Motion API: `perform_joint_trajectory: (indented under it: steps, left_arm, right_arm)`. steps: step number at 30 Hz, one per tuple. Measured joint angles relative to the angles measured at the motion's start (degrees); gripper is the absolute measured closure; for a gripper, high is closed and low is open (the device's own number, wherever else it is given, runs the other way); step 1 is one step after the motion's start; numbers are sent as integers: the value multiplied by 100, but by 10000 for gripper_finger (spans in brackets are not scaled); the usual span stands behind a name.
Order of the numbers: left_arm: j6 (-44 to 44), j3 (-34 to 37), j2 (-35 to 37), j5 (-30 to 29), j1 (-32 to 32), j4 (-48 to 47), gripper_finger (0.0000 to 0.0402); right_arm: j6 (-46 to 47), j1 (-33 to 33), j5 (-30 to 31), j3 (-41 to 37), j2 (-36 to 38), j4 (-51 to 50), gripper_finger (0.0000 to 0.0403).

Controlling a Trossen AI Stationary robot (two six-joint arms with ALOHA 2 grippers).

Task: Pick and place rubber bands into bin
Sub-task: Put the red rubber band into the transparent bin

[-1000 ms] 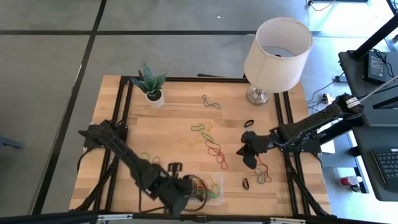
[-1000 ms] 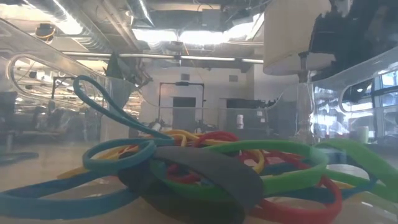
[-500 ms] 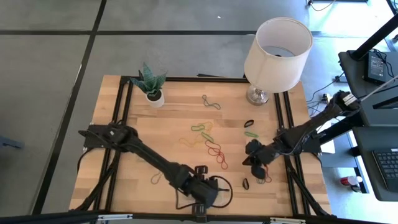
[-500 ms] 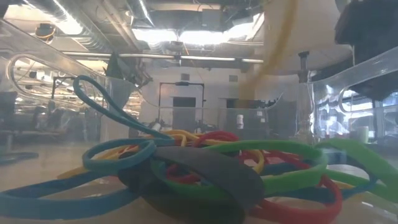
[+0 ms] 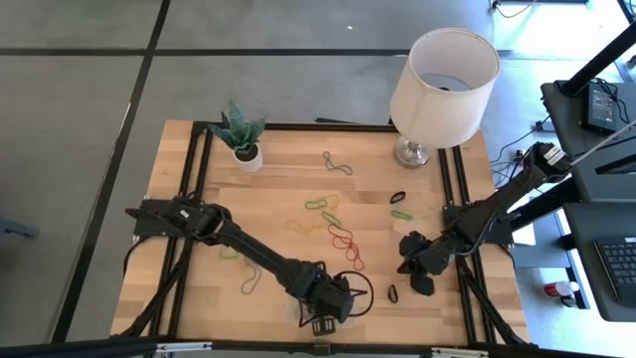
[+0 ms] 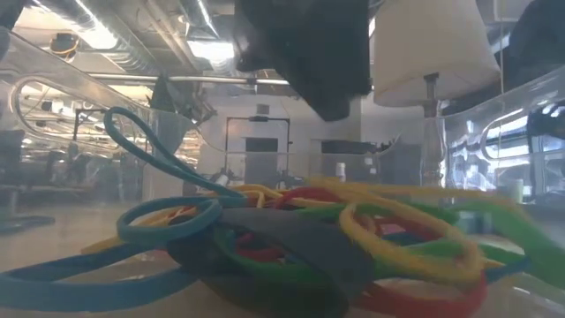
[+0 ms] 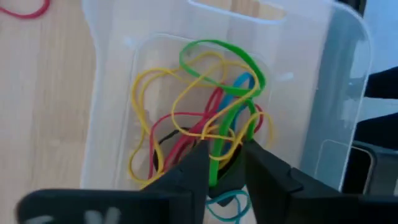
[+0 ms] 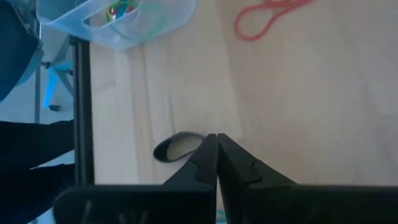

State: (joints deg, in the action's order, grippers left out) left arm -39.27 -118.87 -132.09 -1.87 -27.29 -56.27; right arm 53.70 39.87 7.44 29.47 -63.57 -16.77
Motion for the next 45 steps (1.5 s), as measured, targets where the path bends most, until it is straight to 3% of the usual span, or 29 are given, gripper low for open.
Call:
perform_joint_trajectory:
  steps: [7, 16, 20, 25, 30, 35, 45]
  left_arm:
    - [48, 0, 252, 393, 233, -217, 276]
    - [-322, 0, 891, 384, 685, -227, 314]
    - [296, 0, 1083, 394, 890, -203, 336]
    - [1785, -2, 1132, 681, 1113, -191, 391]
    - [3148, 217, 1160, 686, 1234, -275, 400]
    - [3865, 1244, 1695, 673, 1458, 75, 400]
    - [3445, 5034, 4210, 800, 1990, 2483, 400]
  right_arm:
    - [318, 308, 64, 0, 0, -50, 395]
    - [329, 357, 531, 0, -2, 49, 395]
    - [314, 355, 721, 2, -2, 339, 395]
    - [304, 231, 988, 2, -2, 683, 395]
    - [341, -97, 1118, 8, -4, 982, 397]
    - [464, -484, 1384, 462, -276, 528, 400]
    - [529, -1487, 1366, 2377, -2219, -1557, 391]
